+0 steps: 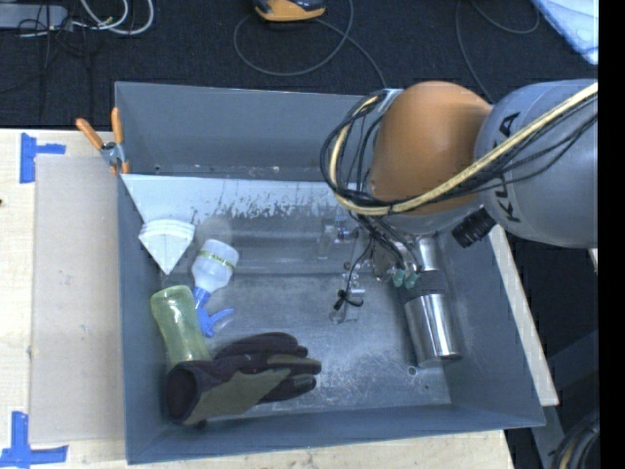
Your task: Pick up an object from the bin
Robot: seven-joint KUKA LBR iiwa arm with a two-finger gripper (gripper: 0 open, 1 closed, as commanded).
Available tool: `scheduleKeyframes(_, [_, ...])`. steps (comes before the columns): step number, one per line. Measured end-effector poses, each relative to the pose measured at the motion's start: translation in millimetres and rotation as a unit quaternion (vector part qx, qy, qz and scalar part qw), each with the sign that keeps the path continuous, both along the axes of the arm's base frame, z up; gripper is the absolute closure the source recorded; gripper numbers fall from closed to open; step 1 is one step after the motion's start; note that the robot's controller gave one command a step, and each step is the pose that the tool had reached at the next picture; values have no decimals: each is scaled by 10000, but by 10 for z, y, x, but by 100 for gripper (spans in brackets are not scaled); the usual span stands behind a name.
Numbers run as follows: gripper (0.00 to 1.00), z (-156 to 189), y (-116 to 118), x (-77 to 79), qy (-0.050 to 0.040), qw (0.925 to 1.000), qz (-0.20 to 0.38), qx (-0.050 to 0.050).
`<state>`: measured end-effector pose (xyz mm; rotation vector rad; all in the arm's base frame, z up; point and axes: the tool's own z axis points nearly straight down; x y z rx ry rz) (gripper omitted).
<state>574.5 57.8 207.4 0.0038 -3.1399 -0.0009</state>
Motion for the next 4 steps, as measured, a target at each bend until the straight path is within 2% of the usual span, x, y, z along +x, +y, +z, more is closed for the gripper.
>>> scheduleKeyframes(1, [0,-370,177,-251,11,9998,223,-2])
scheduleKeyframes(2, [0,-710,394,-323,15,9989,471,0])
scheduleKeyframes(3, [0,-881,381,-329,17,9940,1096,1])
scheduleKeyframes(4, [0,-1279,492,-237,5,9704,2417,7])
